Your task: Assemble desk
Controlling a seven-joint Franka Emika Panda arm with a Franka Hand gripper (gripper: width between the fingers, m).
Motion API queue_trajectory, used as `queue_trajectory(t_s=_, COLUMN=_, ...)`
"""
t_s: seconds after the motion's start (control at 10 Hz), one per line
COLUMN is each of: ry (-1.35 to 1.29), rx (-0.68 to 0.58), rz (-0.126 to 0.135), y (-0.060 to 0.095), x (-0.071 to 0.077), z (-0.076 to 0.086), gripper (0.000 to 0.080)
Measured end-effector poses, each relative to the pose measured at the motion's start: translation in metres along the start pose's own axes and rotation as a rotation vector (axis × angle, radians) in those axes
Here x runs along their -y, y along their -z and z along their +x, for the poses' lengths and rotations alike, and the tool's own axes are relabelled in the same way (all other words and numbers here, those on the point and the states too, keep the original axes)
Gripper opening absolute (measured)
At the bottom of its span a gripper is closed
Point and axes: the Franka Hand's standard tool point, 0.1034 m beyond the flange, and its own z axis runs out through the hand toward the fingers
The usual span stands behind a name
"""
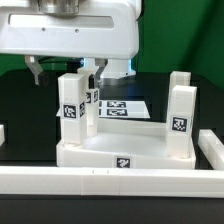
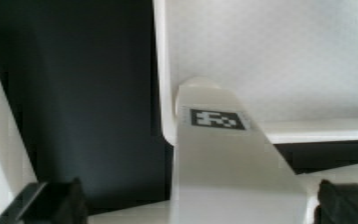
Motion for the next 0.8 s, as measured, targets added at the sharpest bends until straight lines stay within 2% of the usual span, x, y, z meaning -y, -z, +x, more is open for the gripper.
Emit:
queue_trajectory(t_s=0.1, ry=-0.009, rx=0.0, rz=0.001, y=-0.0004, x=0.0034, z=0.0002, gripper=0.0649)
queue_trajectory(t_s=0.2, ry=-0.008, rx=-0.001, rz=0.003, y=-0.0003, x=0.0093, z=0.0006, gripper=0.0531)
queue_trajectory(t_s=0.3, ry=-0.007, rx=0.0, rz=0.003, y=-0.0005, x=0.0083, z=0.0004, gripper=0.0531)
queue_trajectory(t_s=0.4, ry=-0.007, rx=0.0, rz=0.003, y=-0.0005, x=0.008, z=0.0004, gripper=0.0345)
queue_trajectory(t_s=0.5, ry=-0.007, rx=-0.001, rz=0.003, y=-0.0005, x=0.008, z=0.0004, gripper=0.0289)
queue_trajectory(t_s=0.8, ry=-0.02, rx=-0.001, rz=0.003, y=-0.0005, x=0.008, z=0.0004, gripper=0.0289)
